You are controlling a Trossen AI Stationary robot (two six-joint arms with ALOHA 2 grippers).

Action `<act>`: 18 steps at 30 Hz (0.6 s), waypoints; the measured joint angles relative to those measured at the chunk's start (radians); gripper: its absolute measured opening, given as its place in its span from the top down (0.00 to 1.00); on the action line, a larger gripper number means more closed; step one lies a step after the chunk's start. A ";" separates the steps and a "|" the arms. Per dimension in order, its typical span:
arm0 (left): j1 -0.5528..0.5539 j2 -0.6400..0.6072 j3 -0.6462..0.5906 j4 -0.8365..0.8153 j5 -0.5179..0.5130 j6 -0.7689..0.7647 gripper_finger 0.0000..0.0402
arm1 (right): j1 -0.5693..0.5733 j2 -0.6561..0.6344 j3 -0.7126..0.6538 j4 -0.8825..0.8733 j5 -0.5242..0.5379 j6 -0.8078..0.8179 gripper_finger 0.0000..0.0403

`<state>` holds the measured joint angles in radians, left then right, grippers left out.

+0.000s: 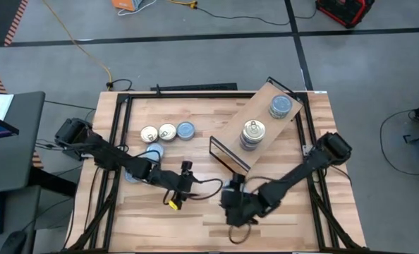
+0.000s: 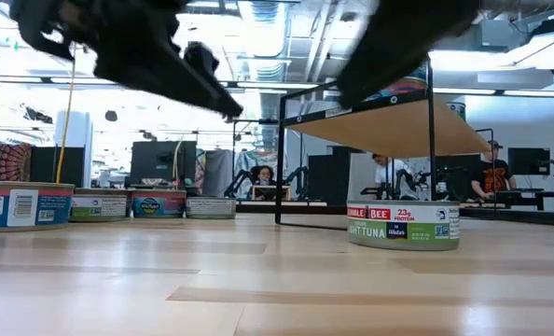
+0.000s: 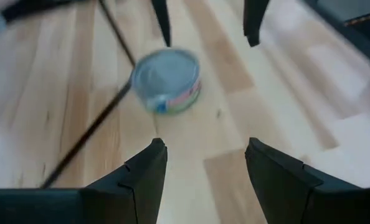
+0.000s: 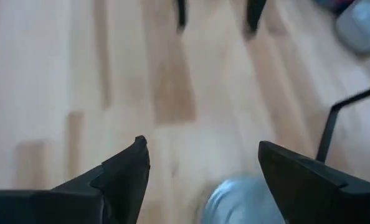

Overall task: Stack canned seafood by type on shelf
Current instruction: Stack the green tuna can on the shelf

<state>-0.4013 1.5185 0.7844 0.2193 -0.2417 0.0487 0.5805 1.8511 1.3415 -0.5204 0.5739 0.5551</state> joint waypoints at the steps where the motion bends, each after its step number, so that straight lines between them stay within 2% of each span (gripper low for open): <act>1: -0.007 -0.001 0.000 0.022 0.000 0.014 0.48 | 0.018 -0.001 0.000 -0.030 0.000 0.026 0.19; 6: -0.029 0.021 0.000 0.090 0.001 0.030 0.48 | 0.102 0.014 -0.013 -0.113 0.007 0.121 0.19; 13: -0.023 0.098 -0.002 0.206 -0.008 -0.053 0.48 | 0.200 0.018 -0.087 -0.133 0.117 0.193 0.20; 18: -0.028 0.125 -0.002 0.272 -0.089 -0.046 0.48 | 0.207 0.019 -0.166 -0.086 0.189 0.196 0.24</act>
<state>-0.4291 1.6432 0.7826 0.4909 -0.3308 0.0030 0.7873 1.8702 1.1755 -0.6068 0.7626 0.7509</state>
